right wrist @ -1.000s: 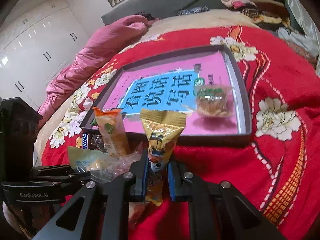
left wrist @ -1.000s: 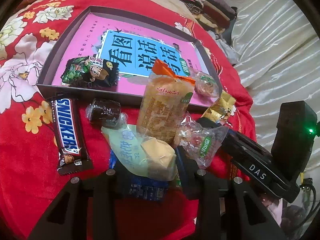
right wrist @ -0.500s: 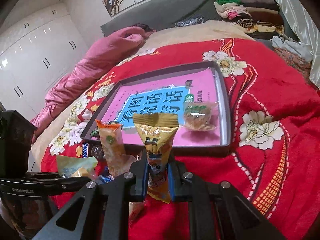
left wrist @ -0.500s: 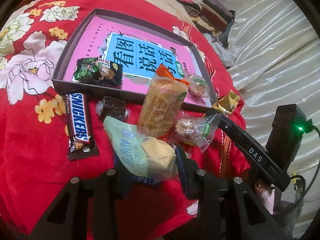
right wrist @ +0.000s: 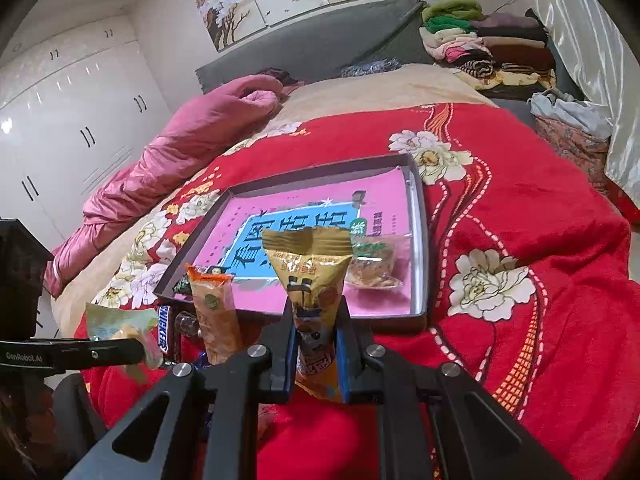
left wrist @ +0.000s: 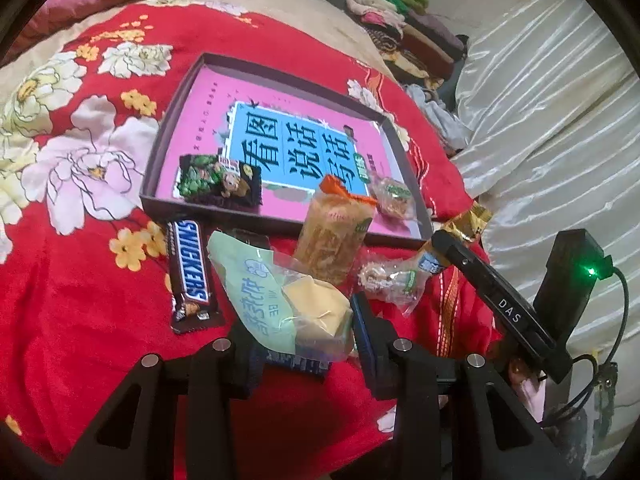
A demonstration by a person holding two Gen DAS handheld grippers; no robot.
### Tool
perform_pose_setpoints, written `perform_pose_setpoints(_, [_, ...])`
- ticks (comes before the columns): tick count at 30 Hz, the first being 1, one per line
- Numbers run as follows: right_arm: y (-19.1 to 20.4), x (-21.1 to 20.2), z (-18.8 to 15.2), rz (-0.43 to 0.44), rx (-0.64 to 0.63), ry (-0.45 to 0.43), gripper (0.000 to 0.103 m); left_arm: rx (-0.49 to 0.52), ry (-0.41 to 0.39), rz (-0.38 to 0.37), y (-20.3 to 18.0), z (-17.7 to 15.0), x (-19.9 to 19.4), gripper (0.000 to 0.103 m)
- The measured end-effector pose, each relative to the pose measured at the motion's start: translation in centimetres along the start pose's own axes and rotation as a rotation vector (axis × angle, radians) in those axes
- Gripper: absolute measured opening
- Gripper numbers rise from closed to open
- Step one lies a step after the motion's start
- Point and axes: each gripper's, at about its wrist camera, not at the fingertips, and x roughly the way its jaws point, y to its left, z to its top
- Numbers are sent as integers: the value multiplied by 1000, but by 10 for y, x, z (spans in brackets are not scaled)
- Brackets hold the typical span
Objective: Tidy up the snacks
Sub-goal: 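Lift the gold snack bag with the right tool while the left tool grasps the pale green bag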
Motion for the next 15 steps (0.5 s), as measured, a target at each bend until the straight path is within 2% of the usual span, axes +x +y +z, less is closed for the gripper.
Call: perform_pose_setpoints(15, [-5,-16,8,-3,5,-75,16,17,-67,26,-1,10,-14,40])
